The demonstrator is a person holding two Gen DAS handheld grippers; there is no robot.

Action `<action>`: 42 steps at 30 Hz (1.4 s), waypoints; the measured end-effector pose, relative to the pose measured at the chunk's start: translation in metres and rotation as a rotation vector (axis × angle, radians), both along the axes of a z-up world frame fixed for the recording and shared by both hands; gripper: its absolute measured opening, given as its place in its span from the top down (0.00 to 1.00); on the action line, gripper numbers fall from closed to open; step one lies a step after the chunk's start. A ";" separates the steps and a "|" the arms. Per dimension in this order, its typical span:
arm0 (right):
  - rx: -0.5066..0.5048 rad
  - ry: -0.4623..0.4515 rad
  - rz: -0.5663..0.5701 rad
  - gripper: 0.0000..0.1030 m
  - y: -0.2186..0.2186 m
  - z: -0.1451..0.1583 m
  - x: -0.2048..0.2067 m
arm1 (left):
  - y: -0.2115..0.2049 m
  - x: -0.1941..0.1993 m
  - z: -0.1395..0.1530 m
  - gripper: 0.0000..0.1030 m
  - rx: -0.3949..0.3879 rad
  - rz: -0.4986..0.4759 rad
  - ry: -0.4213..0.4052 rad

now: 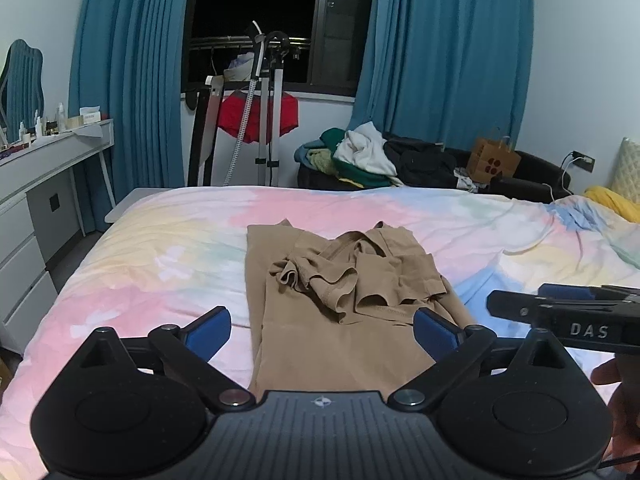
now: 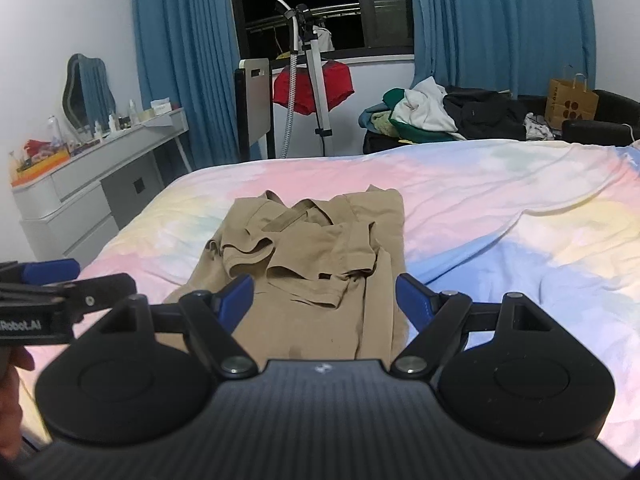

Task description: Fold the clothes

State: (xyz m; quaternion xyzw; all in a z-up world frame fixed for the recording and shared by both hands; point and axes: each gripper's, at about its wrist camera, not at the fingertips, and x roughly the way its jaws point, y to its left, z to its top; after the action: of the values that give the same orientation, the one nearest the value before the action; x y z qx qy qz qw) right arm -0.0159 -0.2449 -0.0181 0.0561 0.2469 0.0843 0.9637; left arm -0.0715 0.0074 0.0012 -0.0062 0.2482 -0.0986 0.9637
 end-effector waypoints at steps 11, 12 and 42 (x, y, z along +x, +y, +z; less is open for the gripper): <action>0.013 0.061 0.006 0.23 -0.004 -0.014 0.017 | -0.011 0.020 -0.022 0.04 0.036 -0.044 0.079; 0.011 0.062 0.010 0.23 -0.003 -0.014 0.017 | -0.011 0.021 -0.024 0.04 0.041 -0.047 0.081; 0.328 0.327 0.080 0.23 -0.015 -0.048 0.036 | 0.085 0.101 -0.129 0.45 -0.910 0.272 0.537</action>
State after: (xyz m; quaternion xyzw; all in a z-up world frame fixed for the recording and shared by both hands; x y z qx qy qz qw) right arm 0.0205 -0.2604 -0.0657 0.2149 0.3848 0.1514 0.8848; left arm 0.0294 0.0925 -0.1280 -0.4794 0.4150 -0.0656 0.7705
